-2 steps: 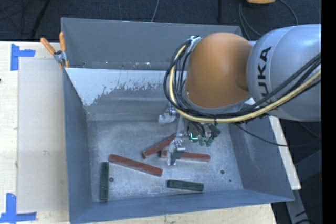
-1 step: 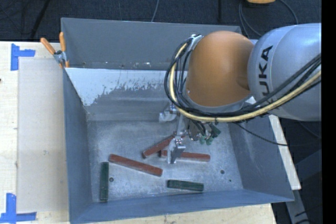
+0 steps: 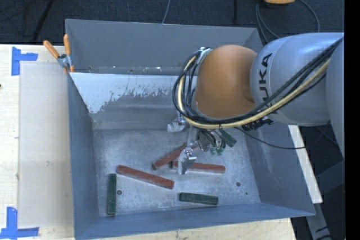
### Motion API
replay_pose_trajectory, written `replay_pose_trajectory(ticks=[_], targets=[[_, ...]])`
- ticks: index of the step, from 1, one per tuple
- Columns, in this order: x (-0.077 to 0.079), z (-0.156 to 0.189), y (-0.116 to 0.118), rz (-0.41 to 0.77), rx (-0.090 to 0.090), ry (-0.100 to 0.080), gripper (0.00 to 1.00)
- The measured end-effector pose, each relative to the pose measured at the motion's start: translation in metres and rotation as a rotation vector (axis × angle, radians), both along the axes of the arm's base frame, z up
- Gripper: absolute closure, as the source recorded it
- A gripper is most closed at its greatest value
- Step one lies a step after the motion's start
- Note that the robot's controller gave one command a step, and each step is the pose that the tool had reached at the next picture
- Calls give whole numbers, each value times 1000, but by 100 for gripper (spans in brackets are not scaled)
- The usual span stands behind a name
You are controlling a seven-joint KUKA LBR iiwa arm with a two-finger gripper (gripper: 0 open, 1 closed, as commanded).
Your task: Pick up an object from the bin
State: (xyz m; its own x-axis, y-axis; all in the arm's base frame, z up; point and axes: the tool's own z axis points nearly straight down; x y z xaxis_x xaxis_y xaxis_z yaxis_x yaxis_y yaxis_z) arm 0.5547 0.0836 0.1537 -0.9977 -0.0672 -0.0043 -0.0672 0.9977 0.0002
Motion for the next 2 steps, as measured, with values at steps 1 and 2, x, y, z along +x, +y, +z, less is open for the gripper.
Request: replay_pose_trajectory(ticks=[1, 2], targets=[[23, -75, -18, 117, -1, 1, 0], [34, -86, -20, 96, 5, 12, 0]])
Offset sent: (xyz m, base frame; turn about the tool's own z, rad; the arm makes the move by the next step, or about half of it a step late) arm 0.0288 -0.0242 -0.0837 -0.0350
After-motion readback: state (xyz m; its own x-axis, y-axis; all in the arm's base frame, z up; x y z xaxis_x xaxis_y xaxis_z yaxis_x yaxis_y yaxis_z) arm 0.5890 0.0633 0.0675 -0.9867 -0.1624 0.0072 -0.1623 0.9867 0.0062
